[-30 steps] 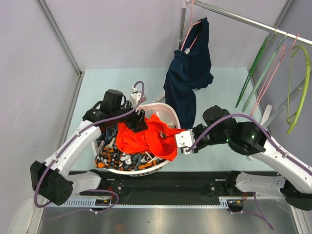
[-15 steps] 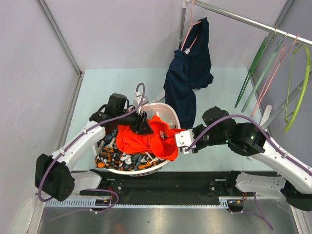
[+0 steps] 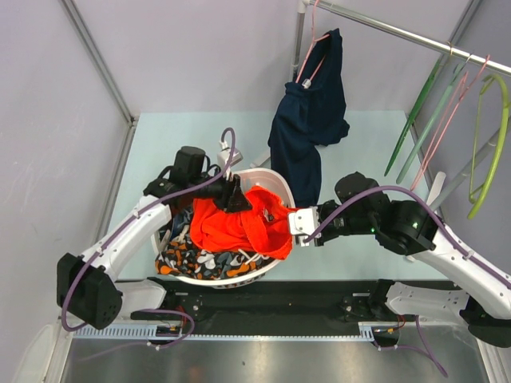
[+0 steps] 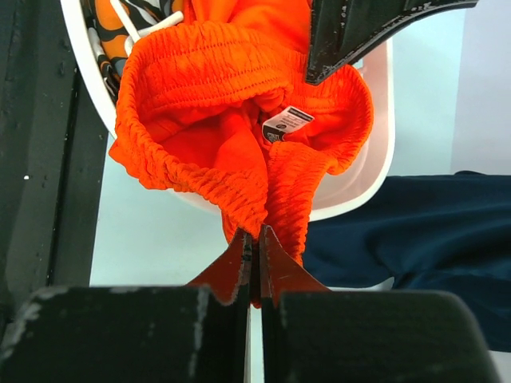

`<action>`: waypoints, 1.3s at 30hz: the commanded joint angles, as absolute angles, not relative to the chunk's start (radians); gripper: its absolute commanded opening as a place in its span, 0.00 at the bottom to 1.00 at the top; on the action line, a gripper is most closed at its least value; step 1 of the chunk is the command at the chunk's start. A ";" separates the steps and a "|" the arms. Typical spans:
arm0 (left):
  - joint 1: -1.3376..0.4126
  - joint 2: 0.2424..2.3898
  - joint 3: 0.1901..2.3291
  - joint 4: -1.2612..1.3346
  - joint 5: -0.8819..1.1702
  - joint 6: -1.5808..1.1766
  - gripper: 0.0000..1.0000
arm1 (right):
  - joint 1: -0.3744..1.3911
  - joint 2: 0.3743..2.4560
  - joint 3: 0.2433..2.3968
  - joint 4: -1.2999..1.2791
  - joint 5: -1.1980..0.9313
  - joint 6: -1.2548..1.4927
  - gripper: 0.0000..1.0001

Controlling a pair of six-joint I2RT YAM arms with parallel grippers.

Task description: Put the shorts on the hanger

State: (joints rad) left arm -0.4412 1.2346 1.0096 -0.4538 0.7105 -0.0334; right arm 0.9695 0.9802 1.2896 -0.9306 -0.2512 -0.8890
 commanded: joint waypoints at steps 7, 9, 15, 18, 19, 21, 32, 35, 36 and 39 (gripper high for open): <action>-0.469 1.276 1.077 -0.425 0.695 -0.006 0.62 | 0.953 0.956 1.295 -0.874 -0.244 -0.865 0.00; -0.474 1.275 1.088 -0.408 0.669 -0.003 0.66 | 0.953 0.954 1.295 -0.876 -0.247 -0.864 0.00; -0.512 1.293 1.152 -0.442 0.586 0.050 0.63 | 0.950 0.954 1.295 -0.874 -0.249 -0.859 0.00; -0.517 1.299 1.161 -0.475 0.591 0.064 0.46 | 0.950 0.951 1.295 -0.874 -0.247 -0.856 0.00; -0.517 1.304 1.169 -0.488 0.594 0.069 0.40 | 0.950 0.951 1.293 -0.874 -0.245 -0.856 0.00; -0.517 1.305 1.183 -0.546 0.582 0.095 0.26 | 0.946 0.950 1.295 -0.873 -0.235 -0.857 0.00; -0.511 1.276 1.281 -0.799 0.345 0.236 0.07 | 0.931 0.936 1.295 -0.851 -0.178 -0.882 0.00; -0.511 1.276 1.241 -0.773 0.460 0.172 0.16 | 0.928 0.939 1.295 -0.848 -0.189 -0.885 0.00; -0.511 1.290 1.220 -0.759 0.483 0.160 0.19 | 0.930 0.940 1.295 -0.848 -0.190 -0.884 0.00; -0.512 1.340 1.207 -0.707 0.547 0.106 0.26 | 0.928 0.943 1.295 -0.841 -0.192 -0.882 0.00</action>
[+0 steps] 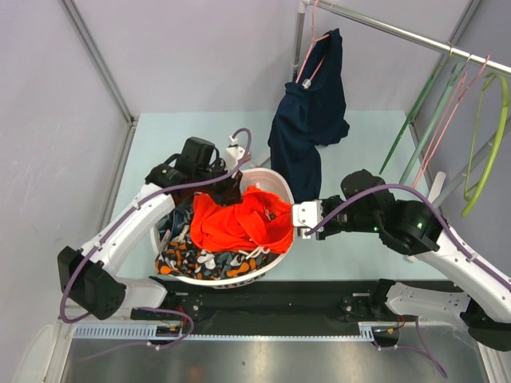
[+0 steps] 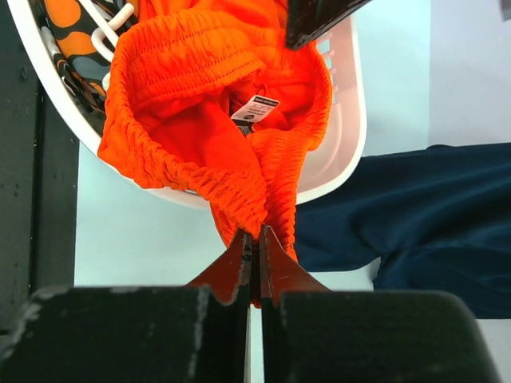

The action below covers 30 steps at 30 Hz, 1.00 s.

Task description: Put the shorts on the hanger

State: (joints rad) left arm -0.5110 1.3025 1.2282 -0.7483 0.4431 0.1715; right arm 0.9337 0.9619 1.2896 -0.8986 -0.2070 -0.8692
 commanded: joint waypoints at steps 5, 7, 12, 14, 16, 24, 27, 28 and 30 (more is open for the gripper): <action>-0.512 1.407 1.215 -0.693 0.623 0.065 0.32 | 0.927 0.928 1.295 -0.848 -0.179 -0.881 0.00; -0.511 1.426 1.209 -0.692 0.630 0.060 0.35 | 0.927 0.927 1.295 -0.856 -0.178 -0.874 0.00; -0.496 1.425 1.155 -0.673 0.655 0.038 0.47 | 0.920 0.920 1.295 -0.864 -0.179 -0.871 0.00; -0.474 1.413 1.144 -0.673 0.675 0.029 0.49 | 0.917 0.919 1.295 -0.867 -0.179 -0.871 0.00; -0.456 1.405 1.131 -0.673 0.719 0.022 0.50 | 0.914 0.914 1.295 -0.868 -0.181 -0.874 0.00; -0.446 1.370 1.236 -0.694 0.743 0.020 0.12 | 0.914 0.914 1.293 -0.856 -0.175 -0.891 0.00; -0.417 1.396 1.440 -0.838 0.551 0.109 0.05 | 0.913 0.910 1.292 -0.798 -0.103 -0.911 0.00; -0.404 1.408 1.507 -0.885 0.481 0.179 0.04 | 0.913 0.908 1.293 -0.776 -0.082 -0.925 0.00; -0.388 1.427 1.714 -1.004 0.291 0.248 0.03 | 0.913 0.910 1.293 -0.709 -0.017 -0.948 0.00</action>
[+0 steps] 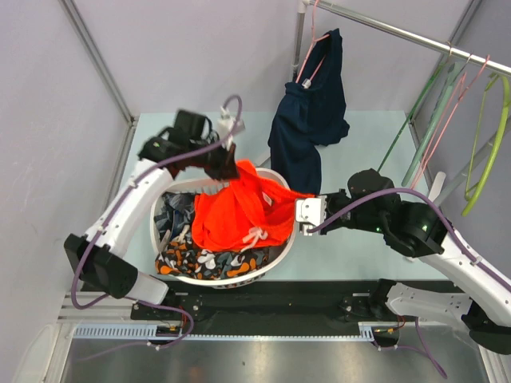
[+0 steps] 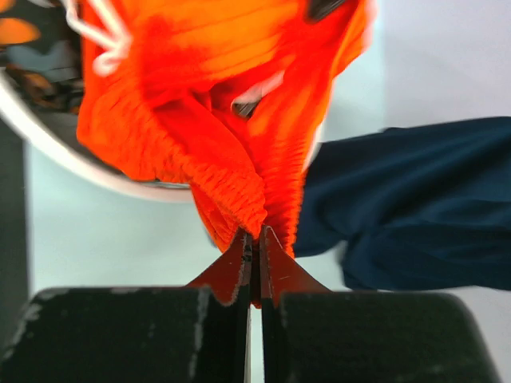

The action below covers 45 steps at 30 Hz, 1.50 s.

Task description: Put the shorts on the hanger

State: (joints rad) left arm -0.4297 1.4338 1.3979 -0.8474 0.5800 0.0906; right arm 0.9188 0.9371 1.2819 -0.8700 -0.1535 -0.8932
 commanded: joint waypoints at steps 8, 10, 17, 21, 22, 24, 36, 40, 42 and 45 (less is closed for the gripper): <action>-0.362 1.421 2.170 -1.226 -0.107 0.535 0.03 | 0.908 0.948 1.302 -0.410 0.103 -1.080 0.00; -0.362 1.384 2.166 -1.206 -0.176 0.549 0.02 | 0.908 0.968 1.315 -0.301 0.124 -1.103 0.00; -0.362 1.192 2.048 -1.256 -0.135 0.519 0.00 | 0.919 0.974 1.373 -0.293 0.043 -1.169 0.00; -0.362 1.135 1.977 -1.345 -0.028 0.480 0.00 | 0.920 0.994 1.373 -0.314 0.041 -1.229 0.00; -0.362 1.115 1.971 -1.350 -0.015 0.466 0.00 | 0.919 1.002 1.373 -0.295 0.046 -1.248 0.00; -0.362 1.101 1.994 -1.319 -0.032 0.427 0.00 | 0.920 1.025 1.376 -0.185 0.055 -1.273 0.00; -0.361 1.083 2.171 -0.882 -0.150 0.318 0.00 | 0.904 1.163 1.612 0.149 0.077 -1.376 0.00; -0.362 1.088 2.172 -0.888 -0.129 0.302 0.00 | 0.890 1.177 1.703 0.010 0.063 -1.321 0.00; -0.362 1.066 2.129 -0.923 -0.144 0.298 0.00 | 0.890 1.152 1.671 -0.099 0.046 -1.312 0.00; -0.362 0.987 1.982 -0.945 -0.185 0.317 0.00 | 0.894 1.082 1.546 -0.211 0.026 -1.292 0.00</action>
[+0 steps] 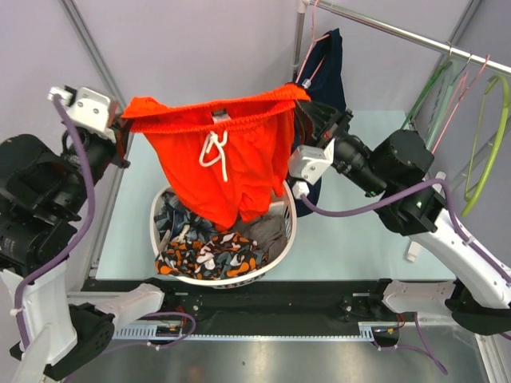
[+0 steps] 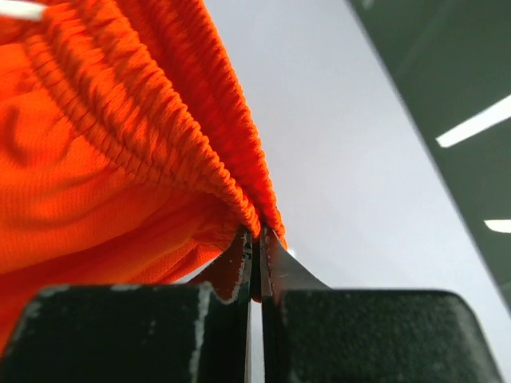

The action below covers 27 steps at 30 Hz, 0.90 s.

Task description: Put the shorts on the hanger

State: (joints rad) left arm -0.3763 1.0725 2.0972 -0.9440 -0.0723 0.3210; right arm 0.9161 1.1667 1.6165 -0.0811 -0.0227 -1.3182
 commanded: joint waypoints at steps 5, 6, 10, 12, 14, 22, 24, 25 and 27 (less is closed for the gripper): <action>-0.362 0.901 1.715 -1.000 -0.242 0.357 0.01 | 0.897 1.055 1.441 -0.415 0.009 -1.108 0.00; -0.361 0.897 1.679 -1.021 -0.229 0.373 0.00 | 0.896 1.063 1.428 -0.438 -0.027 -1.086 0.00; -0.361 0.879 1.444 -1.004 -0.196 0.394 0.00 | 0.882 1.121 1.368 -0.529 -0.110 -1.061 0.00; -0.360 0.897 1.347 -0.968 -0.175 0.390 0.00 | 0.861 1.184 1.342 -0.537 -0.136 -1.066 0.00; -0.357 0.942 1.289 -0.905 -0.172 0.390 0.01 | 0.801 1.232 1.341 -0.519 -0.179 -1.069 0.00; -0.262 1.081 1.177 -0.712 -0.111 0.396 0.00 | 0.690 1.382 1.338 -0.502 -0.259 -1.143 0.00; -0.247 1.092 1.108 -0.695 -0.089 0.406 0.00 | 0.687 1.394 1.333 -0.532 -0.278 -1.149 0.00; -0.247 1.089 1.089 -0.692 -0.062 0.407 0.00 | 0.690 1.402 1.330 -0.547 -0.284 -1.141 0.00; -0.247 1.069 1.036 -0.696 -0.028 0.399 0.00 | 0.704 1.401 1.321 -0.560 -0.293 -1.135 0.00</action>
State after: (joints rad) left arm -0.2684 1.0962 1.1030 -0.7433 -0.0723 0.3836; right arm 0.7006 1.4025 1.3273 -0.5213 -0.2657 -1.1301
